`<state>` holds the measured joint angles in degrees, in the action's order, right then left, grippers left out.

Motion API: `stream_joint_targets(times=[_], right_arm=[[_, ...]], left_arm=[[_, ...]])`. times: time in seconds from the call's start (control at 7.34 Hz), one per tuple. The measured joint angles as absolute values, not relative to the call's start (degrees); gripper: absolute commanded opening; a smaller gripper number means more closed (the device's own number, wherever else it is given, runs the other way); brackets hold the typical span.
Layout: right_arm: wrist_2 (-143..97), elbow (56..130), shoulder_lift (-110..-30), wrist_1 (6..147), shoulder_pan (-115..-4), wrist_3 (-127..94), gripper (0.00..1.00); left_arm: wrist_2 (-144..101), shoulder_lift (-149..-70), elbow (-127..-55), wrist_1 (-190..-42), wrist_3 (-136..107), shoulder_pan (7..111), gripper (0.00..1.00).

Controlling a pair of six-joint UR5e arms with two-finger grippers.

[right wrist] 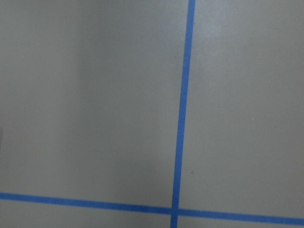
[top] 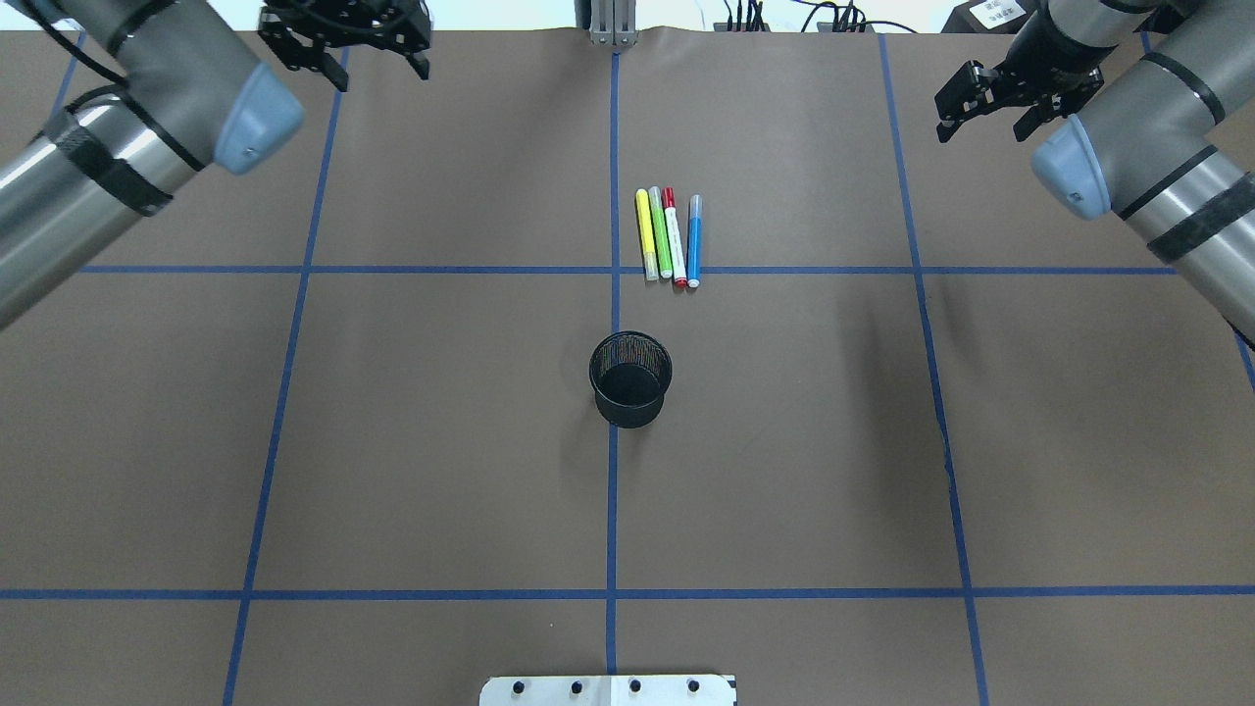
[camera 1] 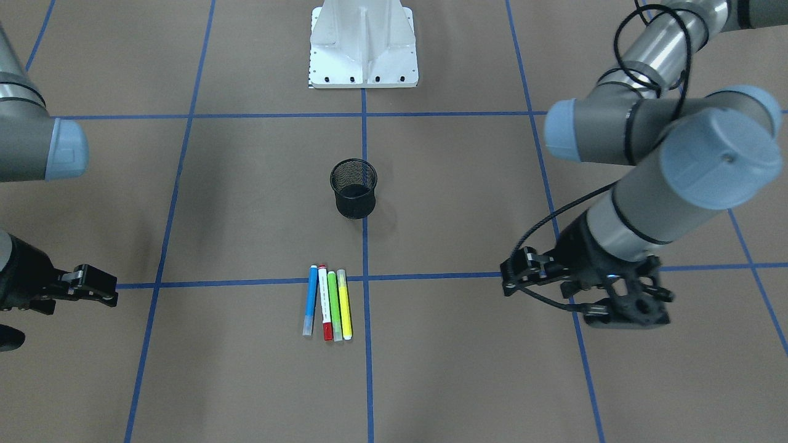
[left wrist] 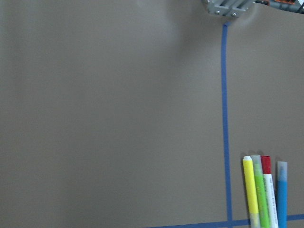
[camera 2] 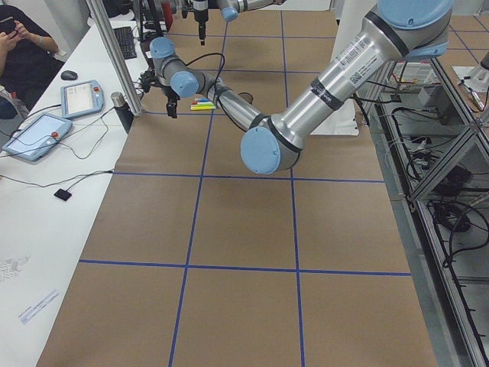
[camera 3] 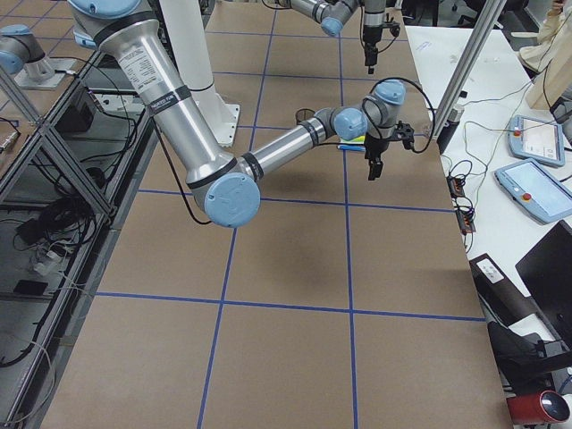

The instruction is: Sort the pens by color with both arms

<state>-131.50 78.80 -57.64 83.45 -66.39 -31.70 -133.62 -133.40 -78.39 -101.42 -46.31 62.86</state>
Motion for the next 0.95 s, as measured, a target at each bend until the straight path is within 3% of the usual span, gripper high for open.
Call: stream_joint_targets(times=[0.55, 0.95], right_arm=[[-133.0, 71.4, -57.2, 82.1, -73.7, -18.7, 0.99], [-135.0, 71.8, -62.4, 82.0, -79.0, -10.0, 0.99]], left_arm=[[-139.2, -117.0, -83.8, -99.1, -20.1, 78.3, 1.00], [-139.9, -107.2, -85.1, -98.6, -7.3, 85.3, 1.00]])
